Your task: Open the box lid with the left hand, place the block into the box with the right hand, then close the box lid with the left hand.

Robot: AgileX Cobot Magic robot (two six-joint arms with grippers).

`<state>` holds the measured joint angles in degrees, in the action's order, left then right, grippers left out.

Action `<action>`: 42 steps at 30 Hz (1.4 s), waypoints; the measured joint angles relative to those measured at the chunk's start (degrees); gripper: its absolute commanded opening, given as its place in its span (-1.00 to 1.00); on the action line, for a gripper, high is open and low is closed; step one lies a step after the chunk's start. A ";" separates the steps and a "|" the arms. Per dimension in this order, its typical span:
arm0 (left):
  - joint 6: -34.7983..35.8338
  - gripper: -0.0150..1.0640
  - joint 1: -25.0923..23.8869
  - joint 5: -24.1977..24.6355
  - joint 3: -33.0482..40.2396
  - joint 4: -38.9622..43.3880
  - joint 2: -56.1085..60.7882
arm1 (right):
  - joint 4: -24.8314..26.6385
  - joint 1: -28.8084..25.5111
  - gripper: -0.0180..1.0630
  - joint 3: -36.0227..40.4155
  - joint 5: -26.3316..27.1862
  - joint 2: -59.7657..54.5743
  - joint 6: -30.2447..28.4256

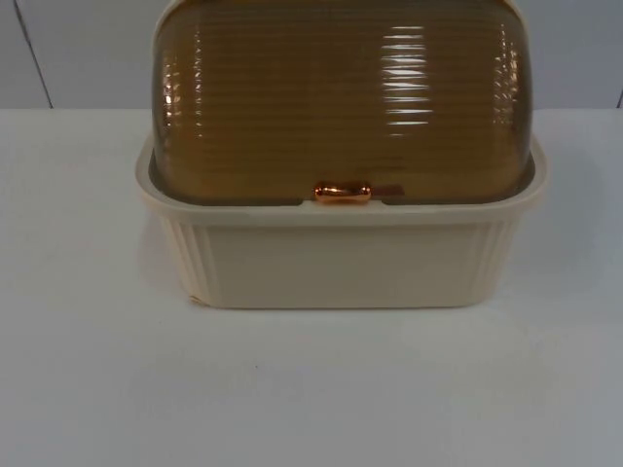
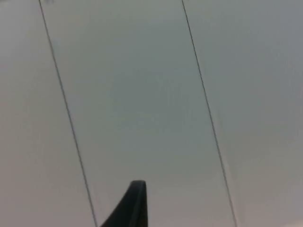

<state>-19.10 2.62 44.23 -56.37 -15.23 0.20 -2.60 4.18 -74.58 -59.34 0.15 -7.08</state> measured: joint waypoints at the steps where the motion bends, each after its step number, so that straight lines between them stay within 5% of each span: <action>1: 0.56 0.97 0.10 0.12 1.38 0.00 0.00 | -0.47 0.00 0.96 1.07 -0.27 0.00 0.28; 8: 2.42 0.97 0.23 3.59 8.62 0.00 -0.09 | -1.01 0.00 0.96 9.81 -1.16 0.00 3.04; 20: 3.02 0.97 0.23 14.88 9.43 1.47 -0.09 | -1.01 0.00 0.96 27.65 -2.09 -0.15 8.63; 31: 5.59 0.97 0.23 16.92 17.65 2.83 -0.22 | -1.45 0.00 0.96 43.57 -2.70 -0.30 9.98; 42: 9.15 0.97 0.23 17.87 22.44 8.25 -0.32 | -1.45 0.00 0.96 44.91 -2.87 -0.30 10.30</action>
<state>-9.95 2.86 62.11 -33.92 -6.98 -0.12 -4.04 4.18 -29.67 -62.21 -0.15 3.21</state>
